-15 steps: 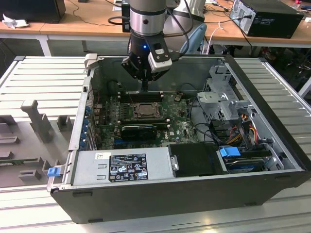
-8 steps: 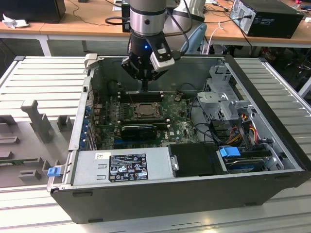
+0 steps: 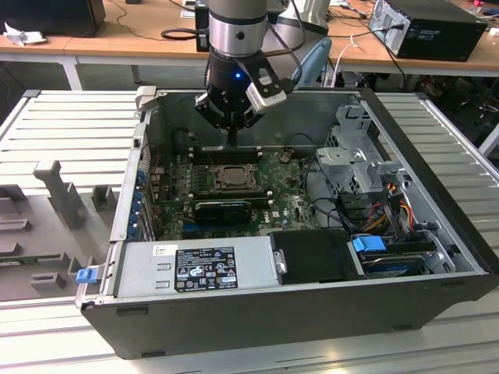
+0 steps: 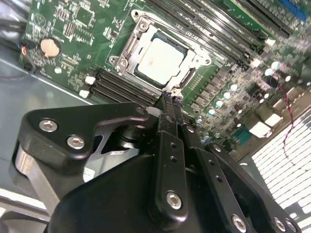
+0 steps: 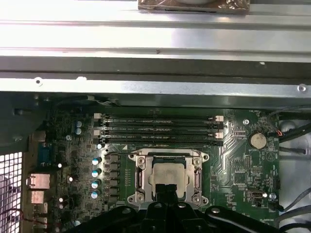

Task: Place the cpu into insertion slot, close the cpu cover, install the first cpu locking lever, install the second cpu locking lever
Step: 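Install the first cpu locking lever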

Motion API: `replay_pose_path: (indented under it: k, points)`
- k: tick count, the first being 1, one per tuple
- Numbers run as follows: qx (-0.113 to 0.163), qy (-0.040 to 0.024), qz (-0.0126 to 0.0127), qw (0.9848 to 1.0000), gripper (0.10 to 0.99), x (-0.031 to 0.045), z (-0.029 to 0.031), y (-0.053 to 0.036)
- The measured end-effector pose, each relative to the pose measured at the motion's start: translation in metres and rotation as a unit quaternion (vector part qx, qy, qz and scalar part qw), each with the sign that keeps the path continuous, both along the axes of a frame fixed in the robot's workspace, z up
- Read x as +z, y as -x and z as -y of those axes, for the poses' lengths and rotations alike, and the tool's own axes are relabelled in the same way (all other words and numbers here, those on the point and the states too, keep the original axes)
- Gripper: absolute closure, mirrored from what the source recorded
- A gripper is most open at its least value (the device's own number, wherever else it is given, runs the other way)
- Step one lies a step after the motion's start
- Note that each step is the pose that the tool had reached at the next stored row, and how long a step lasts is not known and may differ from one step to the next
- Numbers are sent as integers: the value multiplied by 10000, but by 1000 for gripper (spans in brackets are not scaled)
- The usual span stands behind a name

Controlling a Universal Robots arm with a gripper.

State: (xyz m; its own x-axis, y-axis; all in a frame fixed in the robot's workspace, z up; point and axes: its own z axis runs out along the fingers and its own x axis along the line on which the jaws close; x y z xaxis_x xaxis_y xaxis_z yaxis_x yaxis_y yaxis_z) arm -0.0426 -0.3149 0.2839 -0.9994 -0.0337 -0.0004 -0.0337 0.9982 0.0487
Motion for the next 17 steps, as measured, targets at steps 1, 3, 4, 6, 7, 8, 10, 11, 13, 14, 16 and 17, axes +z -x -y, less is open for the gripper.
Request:
replay_pose_path:
  k: [1,3,4,6,7,8,10,11,13,14,16,17]
  points:
    - [145,0,0,9999,980,0,0,0]
    - [438,0,0,9990,980,0,0,1]
    - [469,0,0,9989,980,-1,0,6]
    - [476,0,0,9989,980,-1,0,52]
    - [476,0,0,9989,980,-1,0,70]
    - [479,0,1,9989,980,-2,-1,86]
    - [576,0,0,9983,980,-1,0,89]
    - [666,1,-1,9978,980,-1,0,90]
    - [750,0,0,9972,980,-2,0,90]
    - [768,0,0,9970,980,-2,0,90]
    - [839,0,0,9965,980,-2,0,90]
    - [875,0,0,9962,980,-1,0,90]
